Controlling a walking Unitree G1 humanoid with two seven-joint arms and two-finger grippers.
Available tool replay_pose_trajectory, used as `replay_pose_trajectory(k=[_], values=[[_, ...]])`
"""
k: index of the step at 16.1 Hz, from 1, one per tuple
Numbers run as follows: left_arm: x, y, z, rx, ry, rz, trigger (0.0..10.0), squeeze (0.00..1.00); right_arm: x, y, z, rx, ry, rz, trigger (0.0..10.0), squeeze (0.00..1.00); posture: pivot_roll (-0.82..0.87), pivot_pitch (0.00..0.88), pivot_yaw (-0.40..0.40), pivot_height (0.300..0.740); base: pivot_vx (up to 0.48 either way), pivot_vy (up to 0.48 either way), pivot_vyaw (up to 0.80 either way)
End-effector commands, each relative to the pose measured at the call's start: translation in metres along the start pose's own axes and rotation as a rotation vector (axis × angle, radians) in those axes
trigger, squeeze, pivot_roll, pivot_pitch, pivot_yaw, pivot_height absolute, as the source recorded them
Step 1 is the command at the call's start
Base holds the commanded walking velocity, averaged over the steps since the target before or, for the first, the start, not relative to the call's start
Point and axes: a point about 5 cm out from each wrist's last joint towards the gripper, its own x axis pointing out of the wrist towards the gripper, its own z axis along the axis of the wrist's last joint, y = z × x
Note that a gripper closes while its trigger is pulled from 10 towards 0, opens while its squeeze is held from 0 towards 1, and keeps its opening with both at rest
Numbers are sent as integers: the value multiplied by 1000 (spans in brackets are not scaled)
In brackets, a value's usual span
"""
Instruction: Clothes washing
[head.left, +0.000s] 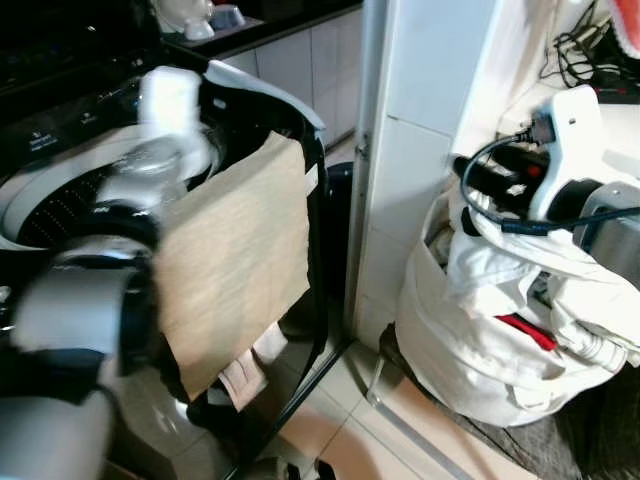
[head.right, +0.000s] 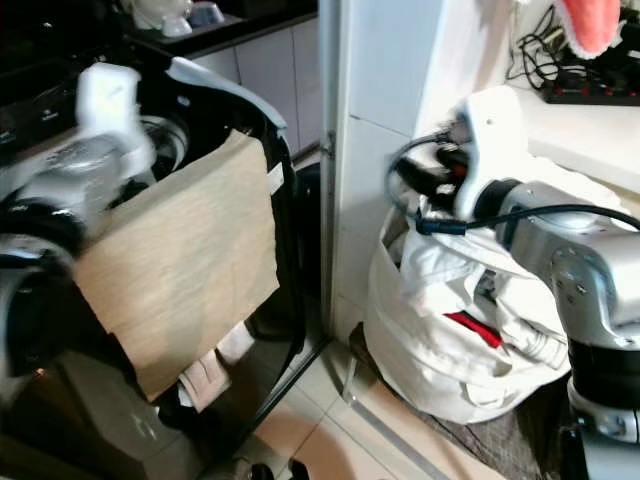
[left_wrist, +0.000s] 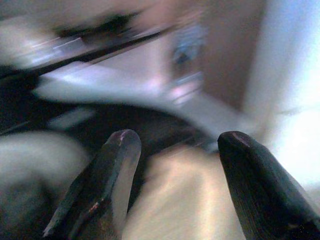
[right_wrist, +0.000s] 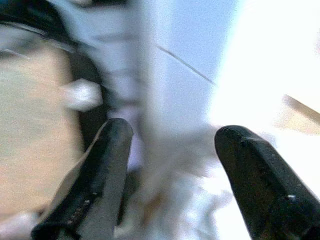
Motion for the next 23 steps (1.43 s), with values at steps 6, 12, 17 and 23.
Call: replay_pose_trajectory(k=[6,12,17,23], values=[[-35,-75,-17,-13,-133,-695,10000,0,-3,-46,-2,-116,91,-281,10000,1000,-99,0,78,740,0,0,0],[-74,-99,-30,12,-39,-864,10000,0,3,-63,-12,-60,137,-234,10000,1000,-94,0,75,740,0,0,0],[-92,-112,-39,58,81,-918,10000,0,10,-72,-72,2,426,-216,10000,0,-89,0,74,740,0,0,0],[-99,-115,-40,54,118,-912,10000,0,6,-78,-79,18,435,-207,0,0,-93,0,81,740,0,0,0]])
